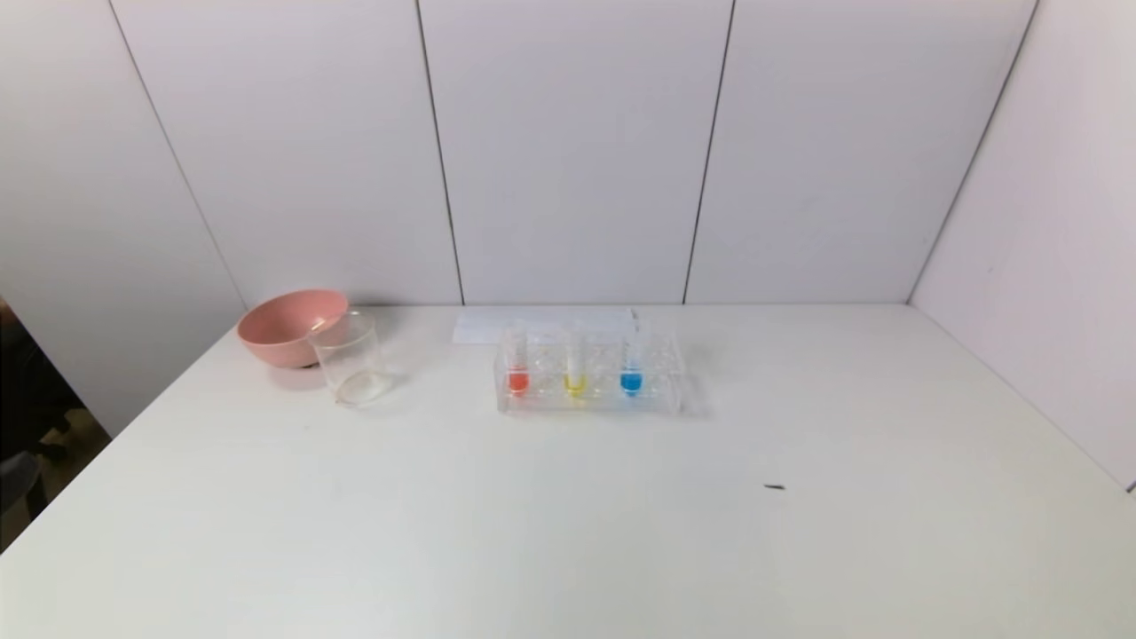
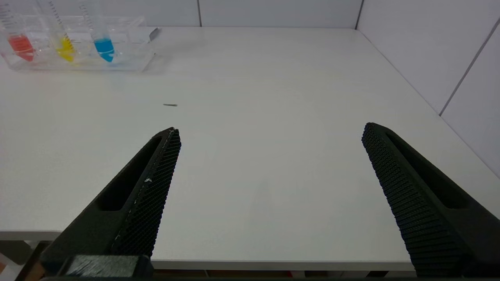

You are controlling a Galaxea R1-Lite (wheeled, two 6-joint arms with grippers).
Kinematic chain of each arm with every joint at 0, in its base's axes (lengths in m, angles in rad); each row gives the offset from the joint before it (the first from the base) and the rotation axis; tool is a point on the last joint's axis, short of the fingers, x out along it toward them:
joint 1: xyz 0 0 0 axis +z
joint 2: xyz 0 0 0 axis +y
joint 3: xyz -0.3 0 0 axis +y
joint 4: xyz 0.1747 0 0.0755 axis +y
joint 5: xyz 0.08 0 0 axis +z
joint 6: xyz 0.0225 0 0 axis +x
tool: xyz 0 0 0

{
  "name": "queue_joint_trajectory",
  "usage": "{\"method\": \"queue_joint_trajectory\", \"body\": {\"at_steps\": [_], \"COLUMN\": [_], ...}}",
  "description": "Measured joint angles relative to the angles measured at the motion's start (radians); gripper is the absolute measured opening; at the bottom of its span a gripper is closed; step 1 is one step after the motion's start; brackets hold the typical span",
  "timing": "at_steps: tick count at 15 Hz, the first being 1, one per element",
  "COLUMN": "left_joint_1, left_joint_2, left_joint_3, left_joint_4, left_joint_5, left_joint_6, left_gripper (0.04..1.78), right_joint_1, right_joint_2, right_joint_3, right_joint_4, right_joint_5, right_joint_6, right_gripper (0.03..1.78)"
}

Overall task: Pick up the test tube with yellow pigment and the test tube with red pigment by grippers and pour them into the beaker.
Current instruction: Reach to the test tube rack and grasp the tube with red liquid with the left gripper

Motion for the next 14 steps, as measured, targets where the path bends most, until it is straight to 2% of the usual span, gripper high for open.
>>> {"method": "queue_joint_trajectory", "body": {"at_steps": [5,14], "left_joint_1": [-0.005,-0.072], "left_joint_2": [0.177,0.507], "left_joint_3": [-0.048,-0.056], "left_joint_4": [-0.082,-0.282], "left_joint_5": [-0.061,-0.065], "left_joint_6": [-0.052,-0.075], "left_gripper": [1.76,1.76], "right_joint_1": [0.0,0.0], "right_joint_2": [0.0,0.0], "right_joint_3": [0.0,0.0], "right_joint_4": [0.0,0.0], "right_joint_5": [0.0,0.0], "right_joint_6": [0.0,0.0], "right_gripper": [1.7,1.7]}}
